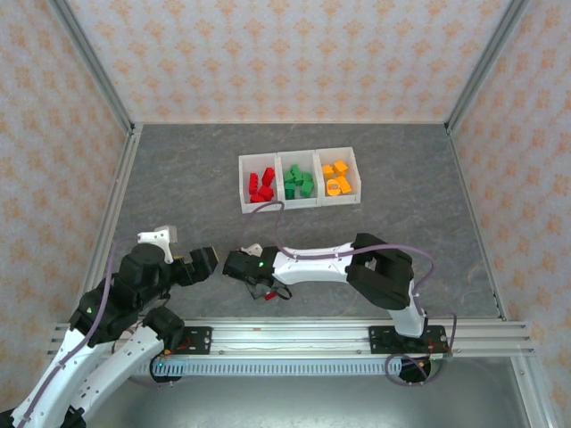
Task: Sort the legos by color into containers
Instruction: Pick up the lego from the bottom-center of the table, then place the lego in the container.
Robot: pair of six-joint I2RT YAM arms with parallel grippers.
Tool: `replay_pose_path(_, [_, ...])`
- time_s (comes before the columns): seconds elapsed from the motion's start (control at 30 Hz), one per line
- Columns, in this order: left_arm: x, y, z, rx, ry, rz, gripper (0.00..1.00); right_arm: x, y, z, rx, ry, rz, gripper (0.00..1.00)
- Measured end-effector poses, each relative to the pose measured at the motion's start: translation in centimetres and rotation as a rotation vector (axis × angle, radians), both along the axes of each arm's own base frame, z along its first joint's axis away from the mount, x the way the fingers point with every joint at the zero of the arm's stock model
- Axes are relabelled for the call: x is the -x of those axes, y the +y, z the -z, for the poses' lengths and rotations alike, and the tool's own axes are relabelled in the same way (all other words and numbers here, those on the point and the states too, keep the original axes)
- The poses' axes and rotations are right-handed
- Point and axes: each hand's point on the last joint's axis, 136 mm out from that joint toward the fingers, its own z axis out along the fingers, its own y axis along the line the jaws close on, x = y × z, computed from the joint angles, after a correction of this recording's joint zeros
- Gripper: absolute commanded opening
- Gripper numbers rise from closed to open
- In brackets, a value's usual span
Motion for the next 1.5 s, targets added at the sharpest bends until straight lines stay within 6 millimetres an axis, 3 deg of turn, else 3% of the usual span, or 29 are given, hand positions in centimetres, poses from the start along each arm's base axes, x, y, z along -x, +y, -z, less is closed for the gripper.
replay_pose_path(0.07, [0.0, 0.0, 0.0, -0.001, 0.001, 0.000, 0.99, 0.1, 0.2, 0.0, -0.006, 0.004, -0.013, 0.29])
replay_pose_path(0.23, [0.0, 0.1, 0.0, -0.003, -0.001, -0.004, 0.99, -0.2, -0.1, -0.3, 0.019, -0.004, -0.044, 0.25])
replay_pose_path(0.37, [-0.2, 0.3, 0.1, -0.012, -0.001, -0.015, 0.99, -2.3, -1.2, -1.9, 0.034, -0.023, -0.036, 0.25])
replay_pose_path(0.43, [-0.3, 0.4, 0.1, -0.019, -0.002, -0.024, 0.99, -4.3, -1.4, -4.0, -0.004, -0.050, -0.015, 0.25])
replay_pose_path(0.6, [-1.0, 0.4, 0.1, -0.028, 0.000, -0.045, 0.99, -12.0, -1.9, -13.2, -0.213, -0.199, 0.066, 0.22])
replay_pose_path(0.7, [-1.5, 0.2, 0.2, -0.033, 0.010, -0.051, 0.99, -16.6, -2.4, -17.8, -0.318, -0.307, 0.087, 0.21])
replay_pose_path(0.83, [-2.2, 0.4, 0.5, -0.055, 0.018, -0.075, 0.99, -20.6, -2.0, -20.0, -0.363, -0.369, 0.062, 0.19])
replay_pose_path(0.97, [-2.5, 0.6, 0.4, -0.058, 0.009, -0.099, 0.99, -24.5, 0.4, -18.5, -0.365, -0.378, 0.017, 0.18])
replay_pose_path(1.17, [-2.6, 1.1, 1.1, -0.069, 0.008, -0.129, 0.99, -27.4, 2.5, -11.5, -0.276, -0.311, -0.040, 0.18])
replay_pose_path(1.27, [-2.6, 1.3, 1.0, -0.061, 0.000, -0.141, 0.99, -28.4, 3.0, -9.3, -0.251, -0.291, -0.046, 0.18])
replay_pose_path(1.4, [-2.7, 1.5, 1.0, -0.065, -0.004, -0.154, 0.99, -29.8, 2.6, -8.1, -0.244, -0.286, -0.022, 0.20])
replay_pose_path(1.5, [-2.7, 1.5, 1.0, -0.064, -0.006, -0.154, 0.99, -31.0, 1.7, -7.9, -0.244, -0.290, 0.014, 0.30])
